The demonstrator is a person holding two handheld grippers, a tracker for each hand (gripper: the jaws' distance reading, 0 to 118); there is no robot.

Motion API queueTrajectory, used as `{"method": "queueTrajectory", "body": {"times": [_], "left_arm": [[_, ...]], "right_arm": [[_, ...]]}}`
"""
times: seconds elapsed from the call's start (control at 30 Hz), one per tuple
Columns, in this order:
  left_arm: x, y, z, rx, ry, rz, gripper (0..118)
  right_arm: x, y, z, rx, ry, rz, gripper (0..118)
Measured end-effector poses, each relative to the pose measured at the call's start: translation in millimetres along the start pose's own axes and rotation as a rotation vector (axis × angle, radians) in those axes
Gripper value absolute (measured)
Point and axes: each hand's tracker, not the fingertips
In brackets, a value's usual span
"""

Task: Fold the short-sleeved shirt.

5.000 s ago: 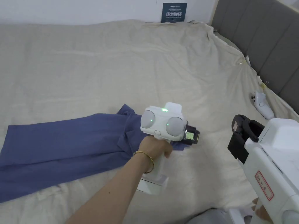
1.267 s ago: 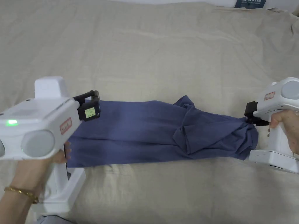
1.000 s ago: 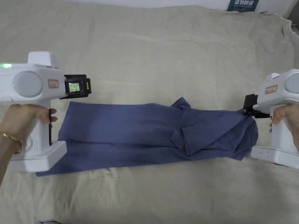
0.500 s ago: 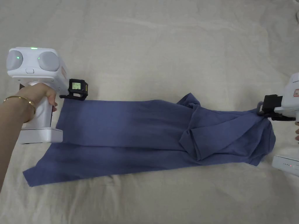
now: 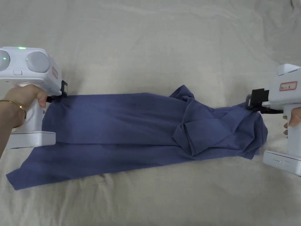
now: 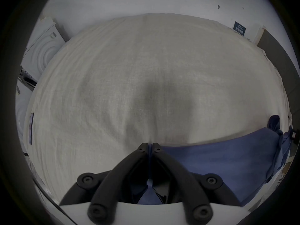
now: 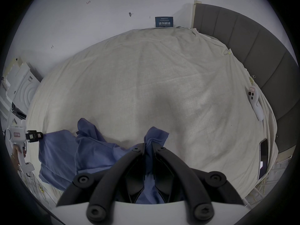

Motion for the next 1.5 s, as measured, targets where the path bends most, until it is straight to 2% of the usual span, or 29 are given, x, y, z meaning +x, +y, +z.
{"method": "queueTrajectory", "body": {"times": [0.3,0.4,0.57,0.77,0.93,1.0,1.07,1.27,1.37,1.5], "left_arm": [[-28,9,113,0.284,-0.116,0.181,0],[-35,16,159,0.381,-0.078,0.163,0],[-51,21,237,0.534,-0.022,0.192,0],[-71,13,322,0.71,0.004,0.242,0],[-82,21,378,0.805,0.041,0.204,0],[-85,26,401,0.843,0.054,0.21,0],[-86,32,420,0.88,0.076,0.2,0],[-80,66,453,0.93,0.177,0.194,0],[-72,90,455,0.939,0.213,0.201,0],[-59,125,444,0.952,0.325,0.106,0]], "right_arm": [[2,17,72,0.121,0.067,-0.07,6],[0,29,109,0.209,0.058,-0.066,6],[-2,54,177,0.334,0.108,-0.074,6],[-12,69,253,0.496,0.117,-0.02,6],[-18,82,309,0.607,0.153,-0.023,6],[-21,93,331,0.639,0.161,0.0,6],[-26,100,352,0.682,0.147,0.044,6],[-52,129,389,0.717,0.089,0.103,6],[-67,153,392,0.729,0.045,0.109,6],[-80,188,384,0.733,-0.003,0.117,6]]}}
